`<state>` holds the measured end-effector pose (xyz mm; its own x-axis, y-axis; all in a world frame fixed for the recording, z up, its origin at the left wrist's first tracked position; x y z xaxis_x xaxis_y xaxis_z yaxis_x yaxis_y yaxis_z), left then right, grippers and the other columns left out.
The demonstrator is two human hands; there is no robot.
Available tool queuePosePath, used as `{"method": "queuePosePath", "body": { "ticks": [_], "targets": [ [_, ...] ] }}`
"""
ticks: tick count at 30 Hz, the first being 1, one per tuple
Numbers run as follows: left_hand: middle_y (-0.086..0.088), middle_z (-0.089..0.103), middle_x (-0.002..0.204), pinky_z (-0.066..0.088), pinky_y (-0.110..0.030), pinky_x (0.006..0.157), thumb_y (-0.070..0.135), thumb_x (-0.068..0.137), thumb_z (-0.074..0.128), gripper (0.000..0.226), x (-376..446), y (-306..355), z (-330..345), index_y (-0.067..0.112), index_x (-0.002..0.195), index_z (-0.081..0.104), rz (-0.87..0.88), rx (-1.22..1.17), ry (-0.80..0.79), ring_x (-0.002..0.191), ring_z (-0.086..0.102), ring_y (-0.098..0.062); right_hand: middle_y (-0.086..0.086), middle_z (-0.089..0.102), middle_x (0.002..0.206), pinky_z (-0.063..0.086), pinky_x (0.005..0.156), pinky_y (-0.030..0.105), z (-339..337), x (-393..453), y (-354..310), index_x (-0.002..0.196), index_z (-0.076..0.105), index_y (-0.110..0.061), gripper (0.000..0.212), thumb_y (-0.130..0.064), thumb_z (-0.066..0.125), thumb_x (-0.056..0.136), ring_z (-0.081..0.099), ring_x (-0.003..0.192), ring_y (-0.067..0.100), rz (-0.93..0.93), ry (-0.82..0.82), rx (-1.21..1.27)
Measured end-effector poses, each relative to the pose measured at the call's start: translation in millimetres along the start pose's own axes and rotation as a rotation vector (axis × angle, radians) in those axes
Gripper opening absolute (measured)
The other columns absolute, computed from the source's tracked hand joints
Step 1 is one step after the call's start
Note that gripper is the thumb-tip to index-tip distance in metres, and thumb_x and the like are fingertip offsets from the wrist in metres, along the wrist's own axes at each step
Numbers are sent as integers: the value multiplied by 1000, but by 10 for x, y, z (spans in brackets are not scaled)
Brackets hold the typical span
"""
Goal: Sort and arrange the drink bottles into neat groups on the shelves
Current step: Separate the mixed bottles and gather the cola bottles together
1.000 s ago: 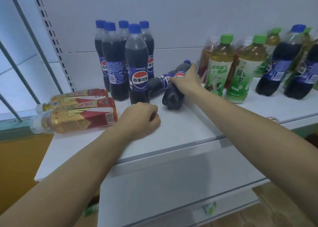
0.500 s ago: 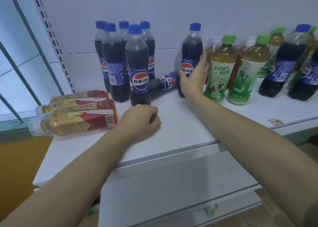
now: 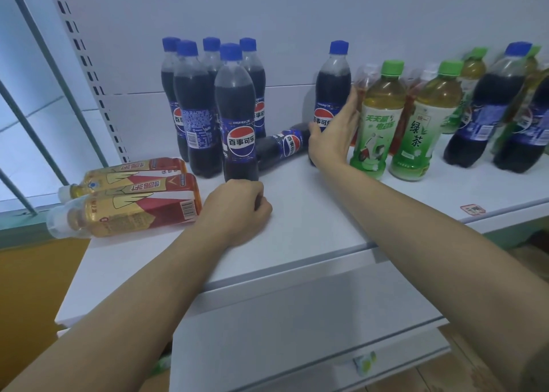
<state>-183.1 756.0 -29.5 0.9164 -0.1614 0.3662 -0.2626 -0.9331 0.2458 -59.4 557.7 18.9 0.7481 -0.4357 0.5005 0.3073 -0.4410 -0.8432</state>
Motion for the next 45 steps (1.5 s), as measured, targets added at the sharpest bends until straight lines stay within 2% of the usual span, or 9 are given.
{"method": "queuePosePath", "body": {
  "ticks": [8,12,14,17,20,24,29,35,45],
  "targets": [
    [2,56,75,43,-32,58,32,93,52,24,3,38,-2,19,73,52,13,20,-15,71,56,-25,13,30,157,40,112,31,-121,-446,-150,157,21,-11,88,5,69,86,38,142,25,5,-84,114],
    [1,56,75,45,-33,59,32,93,52,24,14,67,-4,18,73,53,16,52,-4,71,56,-25,-1,57,102,46,81,15,-19,-560,-378,122,51,-17,44,-1,65,84,56,89,6,-189,-81,93],
    [0,57,76,46,-33,59,32,93,52,23,11,69,-12,18,75,54,11,52,0,71,56,-24,-7,57,88,54,75,27,314,-477,-318,121,46,-25,31,-16,62,95,56,77,4,-50,-285,16],
    [0,57,74,48,-33,59,33,92,52,23,-4,46,-28,18,74,54,-10,39,10,70,56,-25,9,61,131,55,95,48,784,-430,-103,149,31,-32,45,-43,38,105,64,109,31,70,-657,-325],
    [2,53,70,42,-32,55,33,91,53,24,-12,27,-16,19,72,51,-18,42,9,69,55,-28,8,36,161,44,91,34,989,-436,5,158,25,-31,55,-49,26,106,46,137,37,110,-834,-402],
    [6,48,67,27,-29,50,34,90,52,26,2,9,-2,20,68,46,-19,37,18,66,53,-26,10,50,147,42,71,33,1021,-396,17,149,38,-26,64,-66,21,101,52,108,30,166,-804,-365],
    [4,54,69,38,-29,53,35,90,52,25,14,-4,17,21,70,49,-29,34,16,65,54,-21,5,62,129,57,93,49,961,-398,74,130,49,-31,43,-59,42,98,61,107,29,205,-752,-229],
    [0,55,71,36,-29,53,35,90,52,25,6,-11,9,20,70,50,-49,46,17,67,55,-24,8,53,136,49,68,24,862,-302,-130,137,46,-39,41,-32,60,99,59,99,21,-2,-646,-110],
    [-4,56,66,38,-31,55,36,90,51,31,-1,1,-3,17,66,52,-74,85,-10,67,56,-27,12,44,128,47,100,42,695,-494,-172,143,34,-49,51,-28,57,103,53,104,27,-301,-542,-166]
  ]
}}
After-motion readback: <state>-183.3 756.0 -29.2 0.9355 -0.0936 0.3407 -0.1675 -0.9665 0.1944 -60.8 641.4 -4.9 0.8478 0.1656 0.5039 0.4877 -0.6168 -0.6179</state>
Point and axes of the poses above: each hand's wrist, its own x-axis towards the middle knuckle, its own z-axis out of the palm, y = z × x, the point moved 9 cm from there along x, towards the middle knuckle
